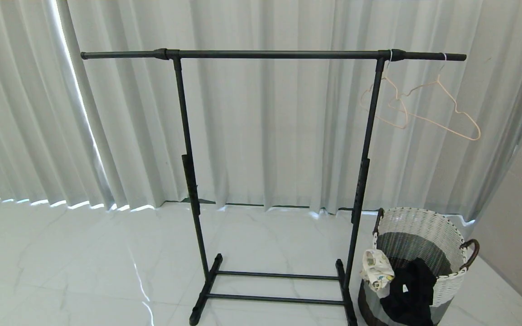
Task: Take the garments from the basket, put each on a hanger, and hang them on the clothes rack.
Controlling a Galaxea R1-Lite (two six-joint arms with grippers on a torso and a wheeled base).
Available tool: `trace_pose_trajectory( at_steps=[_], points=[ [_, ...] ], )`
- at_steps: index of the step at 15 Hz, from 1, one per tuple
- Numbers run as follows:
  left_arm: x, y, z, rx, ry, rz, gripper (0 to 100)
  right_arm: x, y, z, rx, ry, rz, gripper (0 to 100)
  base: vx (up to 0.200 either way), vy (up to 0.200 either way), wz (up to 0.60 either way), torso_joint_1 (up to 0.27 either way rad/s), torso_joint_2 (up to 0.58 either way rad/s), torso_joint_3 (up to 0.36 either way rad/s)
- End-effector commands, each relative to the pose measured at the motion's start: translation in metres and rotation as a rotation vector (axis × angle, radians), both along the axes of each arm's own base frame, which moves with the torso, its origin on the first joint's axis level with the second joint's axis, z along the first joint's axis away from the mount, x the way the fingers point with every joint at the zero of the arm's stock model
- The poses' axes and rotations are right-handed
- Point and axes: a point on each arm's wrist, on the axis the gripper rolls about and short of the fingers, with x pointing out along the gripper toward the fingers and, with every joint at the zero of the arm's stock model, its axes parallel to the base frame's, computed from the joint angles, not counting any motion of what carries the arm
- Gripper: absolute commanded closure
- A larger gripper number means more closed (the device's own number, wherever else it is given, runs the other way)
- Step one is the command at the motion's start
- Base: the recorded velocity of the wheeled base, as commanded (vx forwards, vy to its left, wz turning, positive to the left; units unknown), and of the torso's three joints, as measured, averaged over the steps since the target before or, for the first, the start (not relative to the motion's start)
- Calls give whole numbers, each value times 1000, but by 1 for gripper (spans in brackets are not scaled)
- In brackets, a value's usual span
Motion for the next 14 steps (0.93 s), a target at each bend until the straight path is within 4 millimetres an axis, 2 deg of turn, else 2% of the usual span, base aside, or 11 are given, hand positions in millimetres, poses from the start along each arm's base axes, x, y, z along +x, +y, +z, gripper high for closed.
trace_pose_trajectory(
  at_steps=[1, 14],
  points=[
    [0, 0, 0, 3, -1, 1, 0, 0, 0, 0, 0, 0, 1, 0, 200, 0, 0, 2, 2, 2],
    [0, 0, 0, -4, -1, 1, 0, 0, 0, 0, 20, -3, 2, 0, 200, 0, 0, 2, 2, 3]
  ],
)
